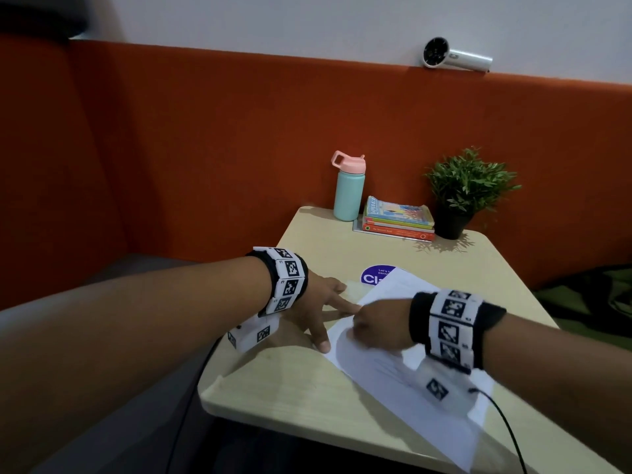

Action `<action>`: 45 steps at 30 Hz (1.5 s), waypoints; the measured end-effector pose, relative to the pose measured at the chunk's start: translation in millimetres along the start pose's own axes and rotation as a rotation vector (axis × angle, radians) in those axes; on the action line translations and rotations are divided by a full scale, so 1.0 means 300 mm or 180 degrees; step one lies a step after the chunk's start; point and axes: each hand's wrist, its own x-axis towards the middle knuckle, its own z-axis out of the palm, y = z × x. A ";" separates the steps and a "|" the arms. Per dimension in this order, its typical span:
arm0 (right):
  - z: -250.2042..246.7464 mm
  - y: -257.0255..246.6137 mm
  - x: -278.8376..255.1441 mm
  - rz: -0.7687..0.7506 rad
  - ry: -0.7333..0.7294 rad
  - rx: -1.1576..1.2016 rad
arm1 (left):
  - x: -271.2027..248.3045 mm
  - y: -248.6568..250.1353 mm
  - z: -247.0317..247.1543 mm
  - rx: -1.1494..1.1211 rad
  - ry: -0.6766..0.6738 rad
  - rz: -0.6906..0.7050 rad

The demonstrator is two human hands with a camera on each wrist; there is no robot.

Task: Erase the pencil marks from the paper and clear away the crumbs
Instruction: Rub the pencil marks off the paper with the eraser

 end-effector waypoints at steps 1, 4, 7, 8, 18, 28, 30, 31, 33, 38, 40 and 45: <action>-0.011 0.040 0.020 0.0166 0.0105 0.0047 | -0.002 0.003 -0.004 0.0034 -0.0020 -0.0003; -0.008 0.029 0.014 0.0217 0.0190 -0.0154 | -0.005 0.008 -0.007 0.0097 -0.0009 -0.0007; 0.032 -0.075 -0.038 -0.0231 -0.0014 -0.0074 | -0.001 0.001 0.004 0.0092 0.0064 -0.0021; 0.023 -0.077 -0.043 -0.0211 -0.0027 -0.0057 | 0.000 0.000 0.006 0.0119 0.0071 -0.0026; 0.014 -0.045 -0.016 -0.0088 -0.0078 0.0005 | -0.005 0.009 -0.006 0.0334 0.0030 -0.0013; -0.001 -0.052 0.004 -0.0209 0.0154 -0.0204 | -0.012 0.021 -0.013 0.0394 0.0050 0.0010; -0.026 -0.008 0.028 0.0101 0.0129 -0.0333 | -0.007 0.017 -0.014 0.0358 0.0016 -0.0010; -0.037 0.021 0.040 0.0276 0.0226 -0.0280 | -0.005 0.016 -0.016 0.0340 0.0004 -0.0028; -0.036 0.030 0.047 0.0352 0.0226 -0.0300 | -0.005 0.014 -0.018 0.0327 -0.0008 -0.0041; 0.014 -0.060 -0.016 -0.0181 0.0088 -0.0157 | -0.010 0.022 -0.013 0.0430 0.0039 -0.0041; -0.011 0.010 0.006 0.0079 0.0153 -0.0165 | -0.005 0.018 -0.015 0.0422 -0.0008 -0.0046; 0.015 0.002 -0.014 -0.0005 0.0182 -0.0249 | -0.008 0.016 -0.019 0.0386 -0.0032 -0.0058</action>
